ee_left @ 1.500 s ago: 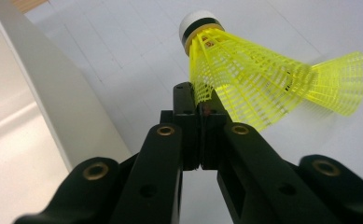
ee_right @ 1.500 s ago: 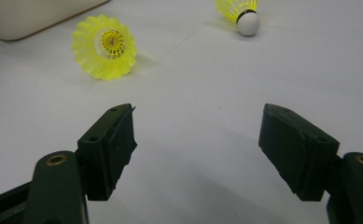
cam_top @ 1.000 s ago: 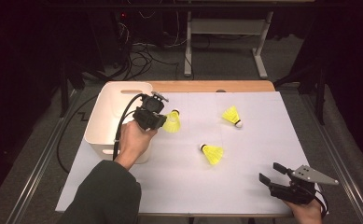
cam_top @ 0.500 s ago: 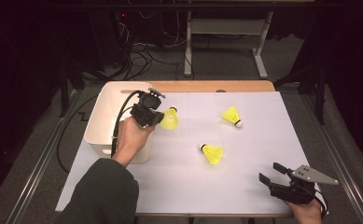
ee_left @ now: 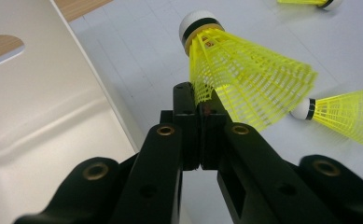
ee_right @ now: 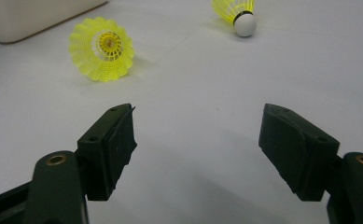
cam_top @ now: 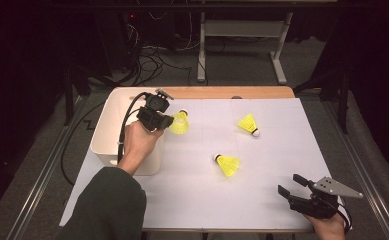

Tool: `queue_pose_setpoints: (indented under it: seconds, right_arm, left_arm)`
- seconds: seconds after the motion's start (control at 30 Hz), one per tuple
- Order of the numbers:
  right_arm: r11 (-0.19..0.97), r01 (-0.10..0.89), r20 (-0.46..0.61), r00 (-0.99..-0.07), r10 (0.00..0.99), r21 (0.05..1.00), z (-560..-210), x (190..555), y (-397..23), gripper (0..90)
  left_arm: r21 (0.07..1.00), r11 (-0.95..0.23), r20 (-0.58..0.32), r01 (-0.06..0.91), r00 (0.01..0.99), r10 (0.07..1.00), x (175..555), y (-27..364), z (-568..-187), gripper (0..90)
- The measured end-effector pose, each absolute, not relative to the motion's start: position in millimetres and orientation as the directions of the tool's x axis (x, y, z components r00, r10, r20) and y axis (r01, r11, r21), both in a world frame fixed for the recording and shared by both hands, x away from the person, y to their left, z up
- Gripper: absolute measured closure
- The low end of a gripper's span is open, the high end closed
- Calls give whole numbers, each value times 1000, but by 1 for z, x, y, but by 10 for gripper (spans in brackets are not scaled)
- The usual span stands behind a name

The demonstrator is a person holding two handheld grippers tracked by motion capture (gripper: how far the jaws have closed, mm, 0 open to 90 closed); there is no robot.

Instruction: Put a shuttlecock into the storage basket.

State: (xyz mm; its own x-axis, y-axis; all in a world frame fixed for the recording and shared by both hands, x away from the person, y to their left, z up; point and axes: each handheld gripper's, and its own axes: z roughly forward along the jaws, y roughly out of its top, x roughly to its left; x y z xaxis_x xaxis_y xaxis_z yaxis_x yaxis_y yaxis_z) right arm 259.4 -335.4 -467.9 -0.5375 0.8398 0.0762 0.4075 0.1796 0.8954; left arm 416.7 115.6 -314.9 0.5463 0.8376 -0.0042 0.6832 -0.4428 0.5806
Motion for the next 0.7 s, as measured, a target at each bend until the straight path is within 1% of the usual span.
queue_pose_setpoints:
  seconds: [0.3,0.7]
  right_arm:
    - [178,410,78,-536,841,895,-468,260,-335,273]
    - [178,408,76,-534,842,896,-468,260,-335,272]
  left_arm:
    - [591,-419,-16,689,529,848,419,125,-309,890]
    - [602,-409,-9,686,518,855,421,131,-299,890]
